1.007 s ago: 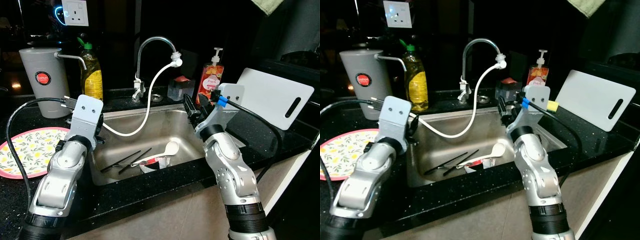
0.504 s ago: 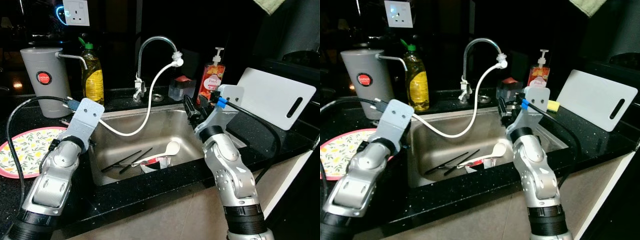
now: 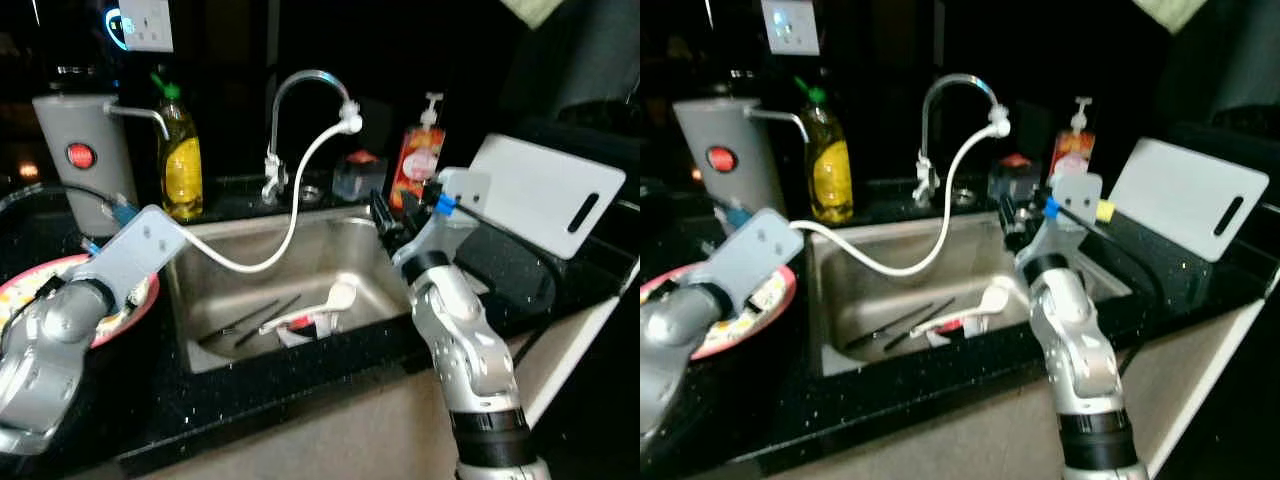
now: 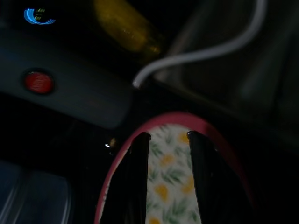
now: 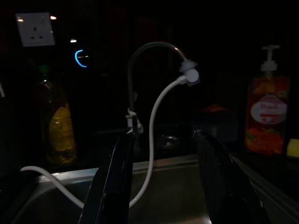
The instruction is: Kitchen organization
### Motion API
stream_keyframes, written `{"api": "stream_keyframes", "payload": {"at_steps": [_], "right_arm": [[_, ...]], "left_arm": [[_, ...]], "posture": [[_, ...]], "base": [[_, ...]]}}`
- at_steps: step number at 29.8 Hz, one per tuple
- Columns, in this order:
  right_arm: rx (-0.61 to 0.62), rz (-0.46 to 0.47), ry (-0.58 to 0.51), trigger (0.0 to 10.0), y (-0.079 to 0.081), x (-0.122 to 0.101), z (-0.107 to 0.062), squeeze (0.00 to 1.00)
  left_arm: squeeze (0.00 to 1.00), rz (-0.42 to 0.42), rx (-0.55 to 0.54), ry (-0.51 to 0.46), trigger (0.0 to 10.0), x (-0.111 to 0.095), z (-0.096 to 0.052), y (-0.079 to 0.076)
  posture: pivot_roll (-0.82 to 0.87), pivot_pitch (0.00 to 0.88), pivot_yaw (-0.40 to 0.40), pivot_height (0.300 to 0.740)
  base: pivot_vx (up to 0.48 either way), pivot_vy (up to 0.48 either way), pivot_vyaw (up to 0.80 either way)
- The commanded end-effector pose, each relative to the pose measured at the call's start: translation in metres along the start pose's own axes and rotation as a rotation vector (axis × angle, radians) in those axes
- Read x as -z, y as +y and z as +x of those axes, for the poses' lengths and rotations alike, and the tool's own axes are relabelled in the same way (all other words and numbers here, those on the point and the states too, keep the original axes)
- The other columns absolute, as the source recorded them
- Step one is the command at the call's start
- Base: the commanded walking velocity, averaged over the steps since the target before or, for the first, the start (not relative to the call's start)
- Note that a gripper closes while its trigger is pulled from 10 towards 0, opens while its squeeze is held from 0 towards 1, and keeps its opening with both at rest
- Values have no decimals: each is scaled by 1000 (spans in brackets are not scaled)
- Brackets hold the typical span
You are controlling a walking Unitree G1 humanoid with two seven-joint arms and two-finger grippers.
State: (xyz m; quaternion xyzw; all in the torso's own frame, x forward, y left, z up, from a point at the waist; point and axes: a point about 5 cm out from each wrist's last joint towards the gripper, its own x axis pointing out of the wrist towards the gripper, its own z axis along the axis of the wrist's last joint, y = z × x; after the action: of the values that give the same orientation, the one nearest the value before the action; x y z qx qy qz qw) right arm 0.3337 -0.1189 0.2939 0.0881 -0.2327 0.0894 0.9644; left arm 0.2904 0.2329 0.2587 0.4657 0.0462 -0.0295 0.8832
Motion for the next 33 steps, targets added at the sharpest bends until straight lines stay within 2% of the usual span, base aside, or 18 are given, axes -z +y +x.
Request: {"api": "stream_keyframes", "payload": {"at_steps": [1, 3, 9, 17, 22, 25, 29, 33], "right_arm": [[1, 0, 1, 10000, 0, 1, -2, 0], [9, 2, -4, 10000, -1, 1, -2, 0], [8, -1, -3, 10000, -1, 1, -2, 0], [16, -7, -7, 10000, -3, 0, -3, 0], [4, -5, -10, 10000, -1, 0, -2, 0], [-8, -10, -12, 10000, 0, -1, -2, 0], [1, -12, -12, 10000, -1, -1, -3, 0], [9, -9, -14, 10000, -2, -1, -3, 0]], "left_arm": [[0, 123, 22, 42, 10000, 2, -1, 0], [0, 159, 29, 67, 10000, 4, 3, 0], [0, 153, 6, 101, 10000, 10, 8, 3], [0, 154, 43, 166, 10000, 18, 9, 1], [0, 142, 43, 167, 10000, 19, 12, 11], [0, 88, 79, 168, 10000, 23, 9, 15], [0, 99, 97, 179, 10000, 26, 8, 17], [0, 102, 71, 151, 10000, 20, 10, 29]], "posture": [[3, 10, -46, 740], [-1, 0, -45, 740], [-7, 0, -47, 740], [-18, 0, -33, 740], [-17, 0, -46, 740], [-22, 0, -40, 740], [-22, 0, -37, 740], [-28, 0, -44, 740]], "base": [[0, 0, 0], [0, 0, 0], [0, 0, 0], [0, 0, 0], [0, 0, 0], [0, 0, 0], [0, 0, 0], [0, 0, 0]]}}
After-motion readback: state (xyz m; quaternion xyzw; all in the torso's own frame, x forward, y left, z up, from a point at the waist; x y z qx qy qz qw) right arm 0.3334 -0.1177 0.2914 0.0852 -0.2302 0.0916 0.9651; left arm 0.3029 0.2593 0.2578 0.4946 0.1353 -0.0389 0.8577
